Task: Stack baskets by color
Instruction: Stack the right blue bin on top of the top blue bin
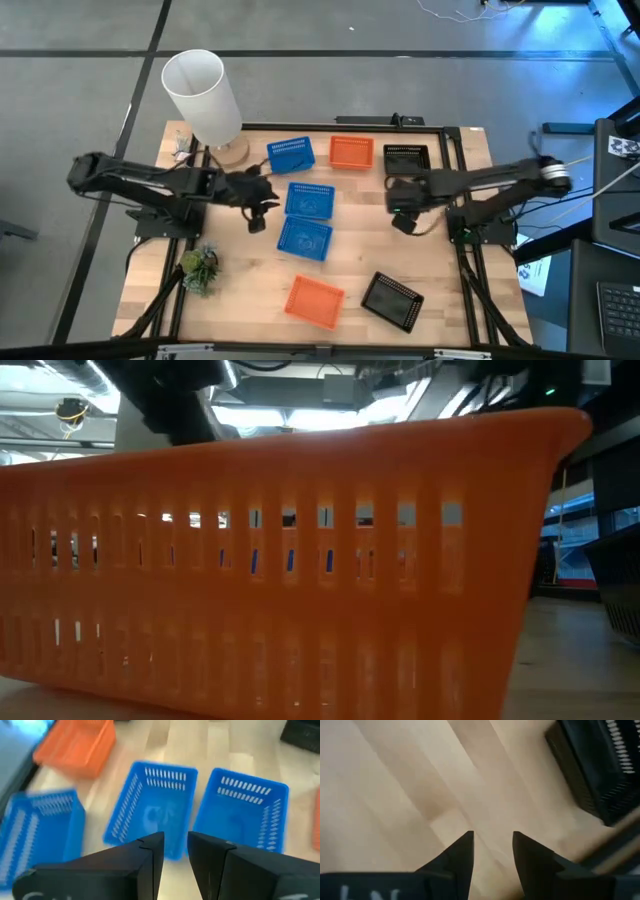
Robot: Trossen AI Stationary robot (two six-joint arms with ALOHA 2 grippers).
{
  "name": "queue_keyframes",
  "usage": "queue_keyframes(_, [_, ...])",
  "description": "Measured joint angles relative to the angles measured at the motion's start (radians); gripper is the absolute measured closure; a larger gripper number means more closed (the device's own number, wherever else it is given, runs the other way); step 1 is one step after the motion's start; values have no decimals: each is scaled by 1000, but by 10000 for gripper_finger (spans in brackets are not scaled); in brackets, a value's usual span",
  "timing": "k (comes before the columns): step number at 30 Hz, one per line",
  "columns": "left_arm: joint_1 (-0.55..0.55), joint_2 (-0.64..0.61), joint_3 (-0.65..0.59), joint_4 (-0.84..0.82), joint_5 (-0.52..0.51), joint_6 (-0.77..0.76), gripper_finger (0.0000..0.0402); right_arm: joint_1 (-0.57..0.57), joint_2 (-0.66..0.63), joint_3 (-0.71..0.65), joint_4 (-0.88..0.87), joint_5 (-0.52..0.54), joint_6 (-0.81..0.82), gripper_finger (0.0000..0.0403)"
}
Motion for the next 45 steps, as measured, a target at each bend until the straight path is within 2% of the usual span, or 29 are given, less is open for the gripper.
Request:
queue_keyframes(5, [66, 29, 1, 21, 10, 255, 324, 41, -210, -145, 229, 6, 48, 268])
queue_keyframes(8, [74, 47, 0, 38, -50, 332, 324, 51, -289, -222, 355, 7, 43, 268])
queue_keyframes(10, [79, 65, 1, 109, -93, 229, 324, 54, -320, -261, 408, 7, 36, 268])
queue_keyframes(12, [115, 103, 12, 151, -127, 40, 324, 54, -338, -291, 448, 6, 38, 268])
queue_keyframes(16, [192, 199, 85, 102, -66, -335, 324, 54, -344, -309, 463, -7, 55, 268])
queue_keyframes(19, [213, 296, 151, 12, -52, -463, 324, 54, -339, -309, 480, -8, 48, 268])
queue_keyframes(24, [214, 424, 255, -266, -97, -651, 324, 54, -339, -309, 482, -8, 8, 268])
queue_keyframes(32, [188, 484, 277, -270, -95, -836, 324, 54, -339, -309, 490, 6, -77, 268])
queue_keyframes(45, [140, 601, 277, -217, -74, -937, 324, 54, -339, -309, 497, 7, -132, 268])
